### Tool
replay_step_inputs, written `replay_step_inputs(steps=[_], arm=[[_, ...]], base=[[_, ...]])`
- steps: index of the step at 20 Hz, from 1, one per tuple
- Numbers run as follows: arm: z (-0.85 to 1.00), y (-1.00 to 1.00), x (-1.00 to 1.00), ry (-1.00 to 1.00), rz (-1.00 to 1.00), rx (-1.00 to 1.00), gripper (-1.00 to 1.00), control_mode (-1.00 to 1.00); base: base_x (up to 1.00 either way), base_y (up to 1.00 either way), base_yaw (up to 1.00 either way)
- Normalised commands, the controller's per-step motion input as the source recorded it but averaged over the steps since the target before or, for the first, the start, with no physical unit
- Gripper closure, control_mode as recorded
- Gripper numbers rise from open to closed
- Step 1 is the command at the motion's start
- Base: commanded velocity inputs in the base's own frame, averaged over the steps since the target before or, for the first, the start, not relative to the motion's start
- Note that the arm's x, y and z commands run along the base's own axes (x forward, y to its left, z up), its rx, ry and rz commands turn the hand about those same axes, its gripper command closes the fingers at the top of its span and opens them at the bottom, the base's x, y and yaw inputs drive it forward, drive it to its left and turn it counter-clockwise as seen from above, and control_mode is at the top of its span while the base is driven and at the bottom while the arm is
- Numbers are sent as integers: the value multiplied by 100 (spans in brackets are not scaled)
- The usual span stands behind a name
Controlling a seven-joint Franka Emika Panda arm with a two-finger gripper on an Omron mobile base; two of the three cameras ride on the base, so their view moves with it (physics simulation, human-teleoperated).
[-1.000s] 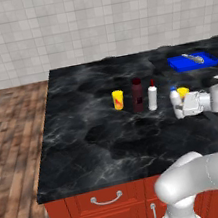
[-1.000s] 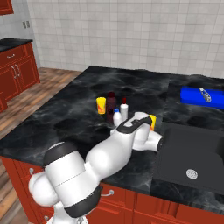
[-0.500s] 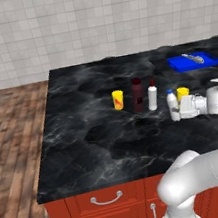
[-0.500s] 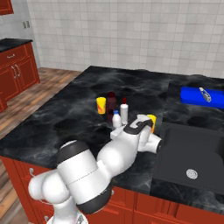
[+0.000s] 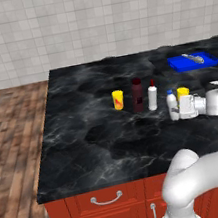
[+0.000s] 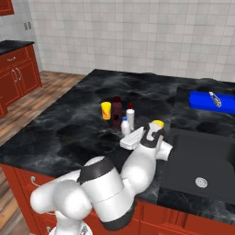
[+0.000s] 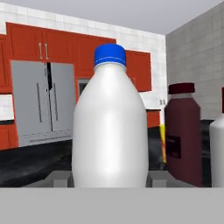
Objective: Place the drinks on the dining counter in a tight cluster.
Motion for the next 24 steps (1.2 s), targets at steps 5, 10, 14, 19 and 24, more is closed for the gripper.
replay_step_inputs(steps=[5, 10, 14, 19, 24], arm=[[-14, -11, 17, 0, 0, 0, 100, -100], [-16, 0, 22, 0, 0, 0, 100, -100], [-16, 0, 29, 0, 0, 0, 100, -100], [-10, 0, 31, -1, 0, 0, 100, -100], [-9, 0, 32, -3, 0, 0, 100, -100]], base=[[0, 0, 0], [0, 0, 0], [0, 0, 0], [0, 0, 0], [0, 0, 0]])
